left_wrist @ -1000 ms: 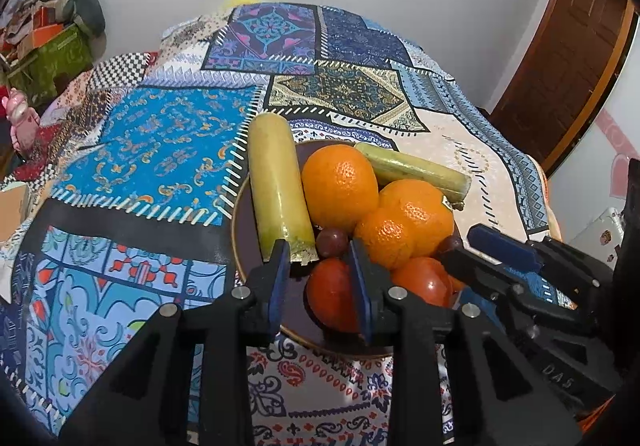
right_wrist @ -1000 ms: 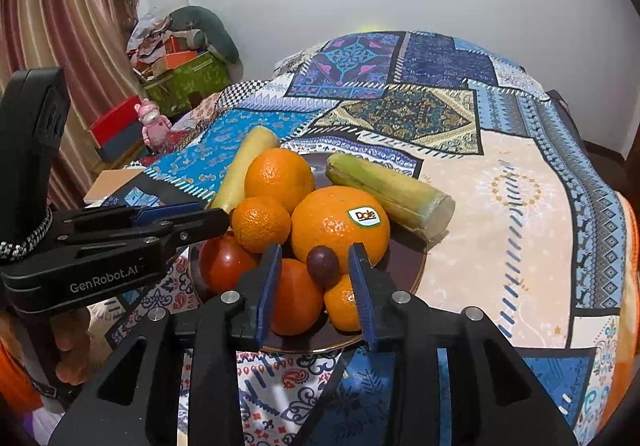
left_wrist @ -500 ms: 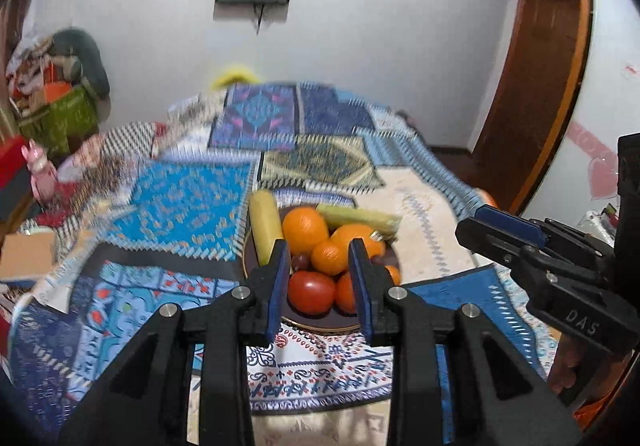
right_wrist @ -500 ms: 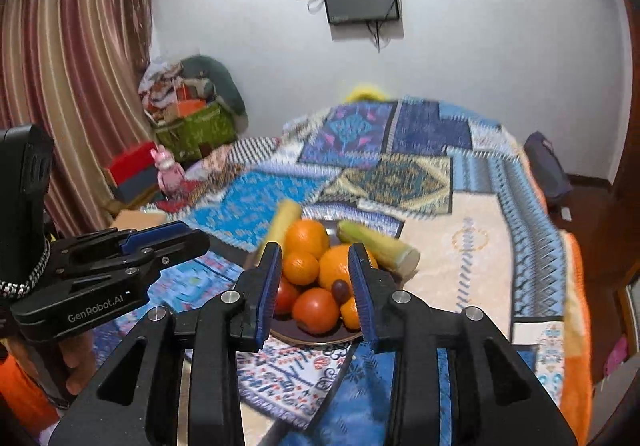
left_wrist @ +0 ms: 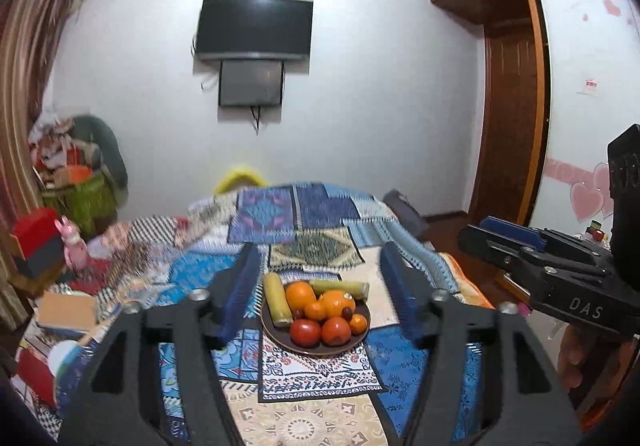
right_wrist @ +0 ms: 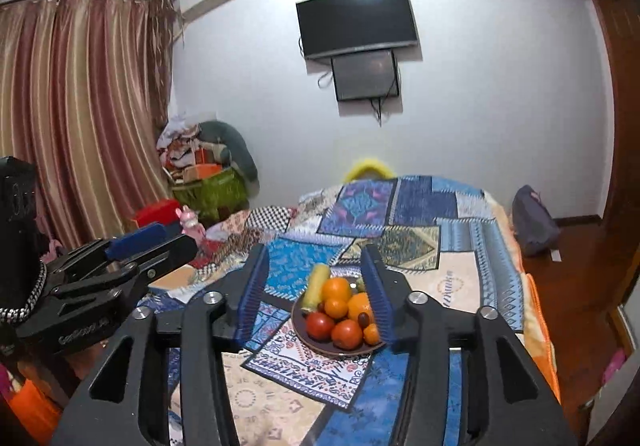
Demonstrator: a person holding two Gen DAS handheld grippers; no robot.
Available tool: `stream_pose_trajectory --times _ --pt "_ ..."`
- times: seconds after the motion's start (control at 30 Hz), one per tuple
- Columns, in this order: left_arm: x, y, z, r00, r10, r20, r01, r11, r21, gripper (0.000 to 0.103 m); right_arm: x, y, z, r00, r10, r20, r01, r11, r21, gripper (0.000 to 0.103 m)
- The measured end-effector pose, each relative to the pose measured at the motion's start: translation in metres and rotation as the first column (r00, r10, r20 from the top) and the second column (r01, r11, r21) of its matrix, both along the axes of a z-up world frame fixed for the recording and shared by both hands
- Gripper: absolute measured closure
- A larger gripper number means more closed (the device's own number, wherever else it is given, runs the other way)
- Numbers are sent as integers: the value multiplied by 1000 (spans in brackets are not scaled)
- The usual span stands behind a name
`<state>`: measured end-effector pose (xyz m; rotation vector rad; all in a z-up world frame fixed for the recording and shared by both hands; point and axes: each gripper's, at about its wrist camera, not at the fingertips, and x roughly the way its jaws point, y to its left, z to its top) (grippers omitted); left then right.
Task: Organize fruits
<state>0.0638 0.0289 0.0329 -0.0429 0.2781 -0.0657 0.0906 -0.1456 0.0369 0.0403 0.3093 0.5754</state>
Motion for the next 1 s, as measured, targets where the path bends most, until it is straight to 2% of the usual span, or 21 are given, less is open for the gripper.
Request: stream_pose_trajectory --times 0.07,0.23,0.3,0.37,0.5,0.67,1.0 --pt "-11 -1 5 1000 6 22 -6 1000 9 36 -6 -1 2 1000 -13 16 13 1000 6 45" --pt "-26 1 9 998 19 55 -20 1000 16 13 -14 -4 3 998 -40 44 39 999 12 30" --pt "-29 1 8 998 15 58 -16 1000 14 8 -17 -4 3 997 -51 54 50 999 9 25" --pt "-32 2 8 998 18 61 -19 1000 20 7 -20 -6 3 995 -70 66 69 998 12 17" --pt "-36 5 6 998 24 65 -24 1000 2 2 -25 -6 3 994 -84 75 84 996 3 15" --pt "-39 5 4 997 39 71 -39 999 8 0 -32 -5 2 987 -118 112 119 993 -6 2" --pt "-39 3 1 996 49 74 -50 999 17 0 -37 -4 0 980 -147 130 150 989 -13 0"
